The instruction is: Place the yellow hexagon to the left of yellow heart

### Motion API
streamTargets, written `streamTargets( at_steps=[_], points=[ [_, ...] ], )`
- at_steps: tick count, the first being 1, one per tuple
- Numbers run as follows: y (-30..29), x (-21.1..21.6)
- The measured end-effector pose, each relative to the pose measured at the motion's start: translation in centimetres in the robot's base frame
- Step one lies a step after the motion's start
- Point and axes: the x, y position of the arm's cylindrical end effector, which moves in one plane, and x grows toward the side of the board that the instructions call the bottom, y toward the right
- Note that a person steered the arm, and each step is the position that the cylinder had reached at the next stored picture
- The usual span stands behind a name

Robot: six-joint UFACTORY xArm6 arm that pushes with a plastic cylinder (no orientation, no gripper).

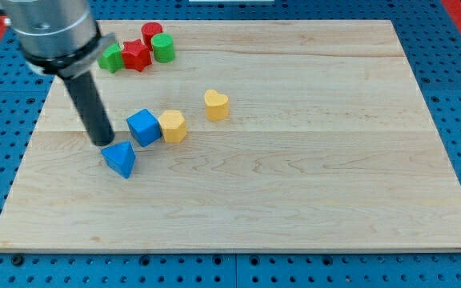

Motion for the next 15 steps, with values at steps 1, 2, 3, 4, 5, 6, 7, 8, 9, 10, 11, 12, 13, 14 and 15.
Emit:
streamTargets(
  at_steps=[1, 2, 3, 4, 5, 6, 7, 8, 9, 10, 11, 12, 13, 14, 15],
  points=[
    [-4.2, 0.0],
    [-8.9, 3.3],
    [-10.6, 7.6],
    [-1.4, 8.4],
    [5.3, 6.1],
    [8.8, 1.3],
    [10.3, -1.3],
    [10.3, -3.0],
    [12.9, -6.7],
    [17.6, -4.7],
    [17.7, -3.6],
    [27.4, -4.5],
    [28.6, -4.5],
    [33.1, -7.7],
    [36.0, -6.7]
  ],
)
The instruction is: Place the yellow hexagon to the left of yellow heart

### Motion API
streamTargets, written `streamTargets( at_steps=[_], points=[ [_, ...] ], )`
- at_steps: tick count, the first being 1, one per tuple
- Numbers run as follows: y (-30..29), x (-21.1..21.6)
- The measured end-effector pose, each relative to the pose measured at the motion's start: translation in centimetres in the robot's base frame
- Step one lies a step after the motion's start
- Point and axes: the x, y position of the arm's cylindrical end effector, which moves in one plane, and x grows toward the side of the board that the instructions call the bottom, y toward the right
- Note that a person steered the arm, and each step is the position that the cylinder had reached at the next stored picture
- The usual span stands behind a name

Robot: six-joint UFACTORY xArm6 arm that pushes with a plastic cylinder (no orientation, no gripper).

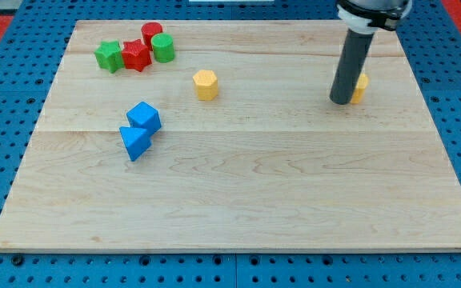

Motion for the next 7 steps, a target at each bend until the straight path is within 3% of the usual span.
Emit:
streamTargets(
  at_steps=[1, 3, 4, 5, 6, 7],
  points=[
    [2.0, 4.1],
    [0.8, -8.6],
    [-1.4, -6.8],
    [-8.6, -0.5],
    [-20.1, 1.0],
    [-28.8, -1.8]
  ],
)
